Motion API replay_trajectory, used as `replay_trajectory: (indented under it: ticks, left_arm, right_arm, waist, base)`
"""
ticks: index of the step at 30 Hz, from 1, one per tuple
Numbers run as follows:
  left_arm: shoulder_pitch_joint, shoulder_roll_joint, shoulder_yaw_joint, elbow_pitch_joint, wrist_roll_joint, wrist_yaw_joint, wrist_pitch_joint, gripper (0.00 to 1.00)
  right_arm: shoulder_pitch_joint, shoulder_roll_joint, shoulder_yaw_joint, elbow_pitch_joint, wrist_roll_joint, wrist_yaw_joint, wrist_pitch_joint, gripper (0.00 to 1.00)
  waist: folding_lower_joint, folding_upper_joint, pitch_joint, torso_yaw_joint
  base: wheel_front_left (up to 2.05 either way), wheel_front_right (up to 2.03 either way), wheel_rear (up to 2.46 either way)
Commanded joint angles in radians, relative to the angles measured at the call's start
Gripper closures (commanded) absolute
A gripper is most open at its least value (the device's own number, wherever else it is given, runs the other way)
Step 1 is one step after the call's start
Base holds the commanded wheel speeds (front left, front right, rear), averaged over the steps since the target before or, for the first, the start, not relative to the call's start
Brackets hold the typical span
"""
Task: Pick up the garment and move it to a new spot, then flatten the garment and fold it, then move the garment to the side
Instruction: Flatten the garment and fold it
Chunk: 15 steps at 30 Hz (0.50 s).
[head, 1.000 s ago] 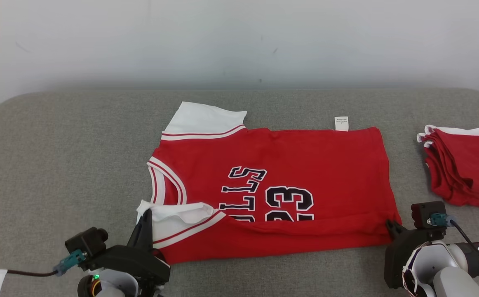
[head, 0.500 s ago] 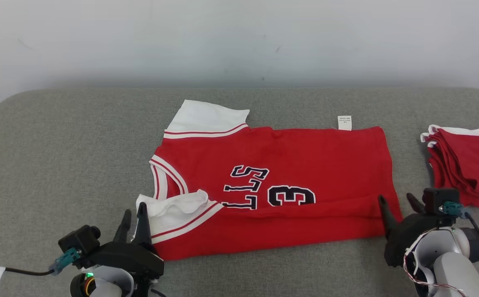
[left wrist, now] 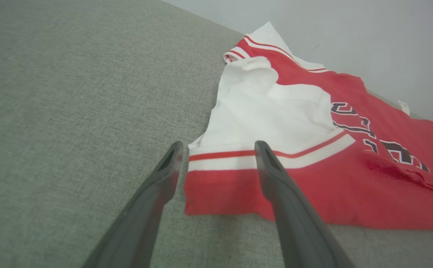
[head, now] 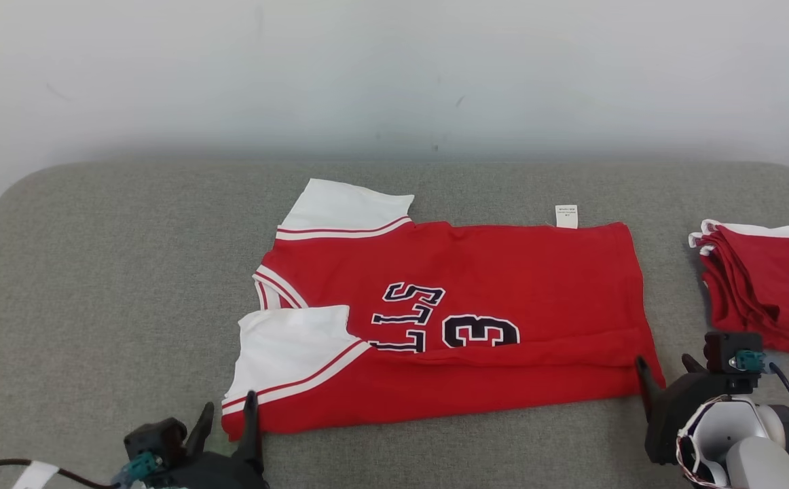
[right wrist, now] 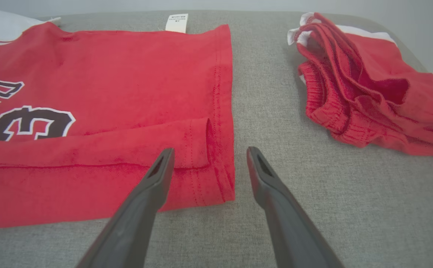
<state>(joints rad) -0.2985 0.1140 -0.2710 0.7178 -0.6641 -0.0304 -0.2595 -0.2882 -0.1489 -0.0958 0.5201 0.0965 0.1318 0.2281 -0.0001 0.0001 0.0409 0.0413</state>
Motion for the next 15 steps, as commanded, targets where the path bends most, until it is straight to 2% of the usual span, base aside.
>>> replay_trajectory:
  ticks: [1,7,15]
  left_arm:
    - [0.013,0.009,-0.014,0.01,0.022,0.005,-0.006,0.0]
    - [-0.006,0.024,-0.045,0.054,0.066,0.041,-0.005,0.0]
    - [-0.057,0.038,-0.089,0.123,0.108,0.046,0.012,0.0]
  right_arm:
    - [0.011,-0.009,-0.01,0.001,-0.013,-0.003,0.023,0.0]
    - [0.01,0.008,-0.049,0.002,-0.036,-0.003,0.093,0.0]
    - [-0.025,0.037,-0.085,0.022,-0.081,-0.003,0.139,0.0]
  waist:
    - [0.0001,-0.0001,0.0,0.0]
    - [0.0001,-0.0001,0.013,-0.002]
    - [0.0001,-0.0001,0.034,-0.002]
  base:
    - [0.0,0.0,0.0]
    - [0.0,0.0,0.0]
    - [0.0,0.0,0.0]
